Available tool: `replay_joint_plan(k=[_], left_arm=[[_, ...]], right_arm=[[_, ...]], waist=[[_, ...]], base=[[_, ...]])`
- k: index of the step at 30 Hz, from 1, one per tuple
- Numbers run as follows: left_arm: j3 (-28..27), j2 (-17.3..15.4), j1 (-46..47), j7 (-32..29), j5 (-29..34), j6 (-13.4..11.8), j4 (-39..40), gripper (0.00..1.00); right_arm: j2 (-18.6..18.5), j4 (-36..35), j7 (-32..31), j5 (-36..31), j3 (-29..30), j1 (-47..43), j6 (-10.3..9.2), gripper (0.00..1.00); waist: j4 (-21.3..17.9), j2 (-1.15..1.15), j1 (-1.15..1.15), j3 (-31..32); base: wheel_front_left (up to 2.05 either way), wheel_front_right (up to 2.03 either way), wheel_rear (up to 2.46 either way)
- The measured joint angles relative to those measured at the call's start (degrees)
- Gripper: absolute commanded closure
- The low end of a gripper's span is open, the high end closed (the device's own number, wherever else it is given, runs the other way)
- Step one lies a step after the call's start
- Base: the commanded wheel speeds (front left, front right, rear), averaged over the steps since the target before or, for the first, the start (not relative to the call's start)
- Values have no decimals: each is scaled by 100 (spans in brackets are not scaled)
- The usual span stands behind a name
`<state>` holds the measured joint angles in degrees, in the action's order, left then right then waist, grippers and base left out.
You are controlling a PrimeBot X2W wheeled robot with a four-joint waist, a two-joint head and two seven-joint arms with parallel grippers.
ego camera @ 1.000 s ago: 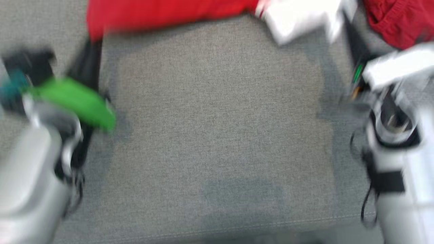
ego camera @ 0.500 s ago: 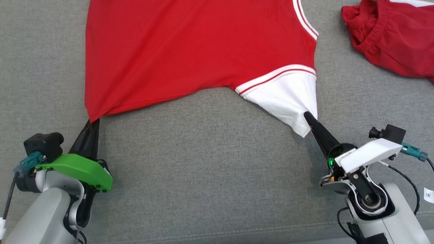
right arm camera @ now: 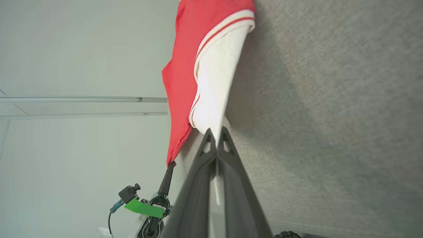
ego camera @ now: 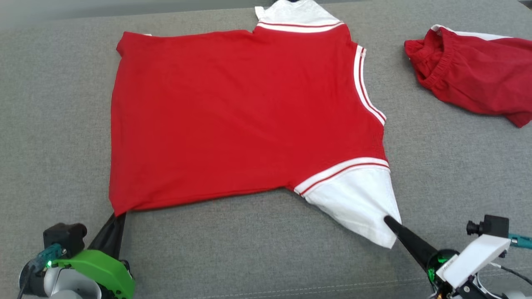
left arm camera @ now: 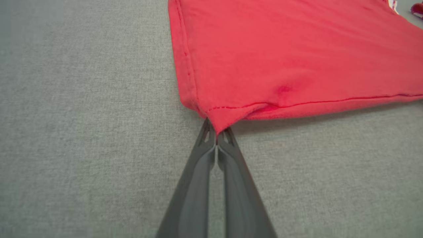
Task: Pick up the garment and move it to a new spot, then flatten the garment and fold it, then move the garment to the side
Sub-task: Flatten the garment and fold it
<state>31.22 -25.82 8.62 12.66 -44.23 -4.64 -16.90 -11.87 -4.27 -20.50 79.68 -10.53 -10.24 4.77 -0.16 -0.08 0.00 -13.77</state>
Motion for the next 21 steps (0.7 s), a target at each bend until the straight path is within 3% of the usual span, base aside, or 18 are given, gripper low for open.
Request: replay_joint_plan(k=[9,17,21], left_arm=[[-438,116,-544,71,-250,-75,210,100],[-431,75,-595,98,-246,-90,511,100],[-382,-153,-529,-153,-214,-91,839,100]], right_arm=[[-215,-426,-124,94,67,-893,26,100],[-307,-617,-41,-53,283,-738,26,100],[-294,-943,-48,-53,268,-300,26,100]], waist=[[4,0,0,-32],[-5,0,0,-254],[-12,0,0,-424]], base=[[0,0,0],[0,0,0],[0,0,0]])
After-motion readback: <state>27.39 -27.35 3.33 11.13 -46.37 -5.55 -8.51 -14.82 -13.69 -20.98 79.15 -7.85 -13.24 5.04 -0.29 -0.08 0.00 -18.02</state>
